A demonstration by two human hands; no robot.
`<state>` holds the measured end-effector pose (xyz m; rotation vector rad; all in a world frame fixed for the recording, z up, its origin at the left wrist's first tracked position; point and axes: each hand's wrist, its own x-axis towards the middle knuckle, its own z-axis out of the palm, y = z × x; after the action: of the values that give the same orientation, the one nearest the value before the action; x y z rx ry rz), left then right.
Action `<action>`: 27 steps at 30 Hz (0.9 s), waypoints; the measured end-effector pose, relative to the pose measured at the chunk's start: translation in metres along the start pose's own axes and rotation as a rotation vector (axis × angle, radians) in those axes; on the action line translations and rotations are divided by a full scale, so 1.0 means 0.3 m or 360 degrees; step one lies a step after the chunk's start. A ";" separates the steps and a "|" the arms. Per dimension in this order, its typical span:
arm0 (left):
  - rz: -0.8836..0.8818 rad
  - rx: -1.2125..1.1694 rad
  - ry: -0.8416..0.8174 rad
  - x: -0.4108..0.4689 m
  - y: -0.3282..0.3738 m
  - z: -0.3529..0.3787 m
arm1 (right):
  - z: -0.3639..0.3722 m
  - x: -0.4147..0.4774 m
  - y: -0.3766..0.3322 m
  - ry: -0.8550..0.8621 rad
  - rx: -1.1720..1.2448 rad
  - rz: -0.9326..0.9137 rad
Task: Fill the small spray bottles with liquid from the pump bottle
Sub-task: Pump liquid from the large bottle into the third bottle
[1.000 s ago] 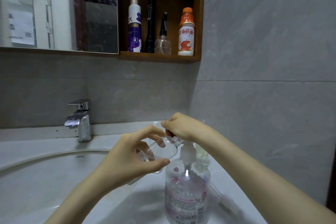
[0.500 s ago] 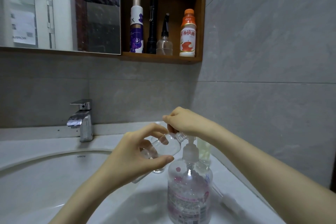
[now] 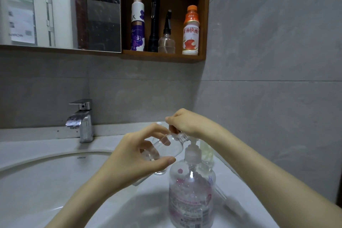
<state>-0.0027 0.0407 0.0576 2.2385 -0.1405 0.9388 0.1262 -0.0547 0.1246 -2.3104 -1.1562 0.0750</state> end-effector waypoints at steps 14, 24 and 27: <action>-0.0008 -0.0009 -0.0028 0.003 -0.004 0.009 | 0.012 0.002 0.010 -0.0022 -0.0072 0.0052; 0.0015 -0.0009 -0.0010 0.001 0.003 0.006 | 0.005 0.010 0.003 0.0082 -0.0108 -0.0007; 0.0015 0.0005 -0.0005 0.002 0.001 0.007 | 0.003 0.012 0.003 0.0078 -0.0141 0.0003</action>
<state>-0.0012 0.0393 0.0572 2.2442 -0.1515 0.9412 0.1290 -0.0519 0.1242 -2.3769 -1.1542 -0.0324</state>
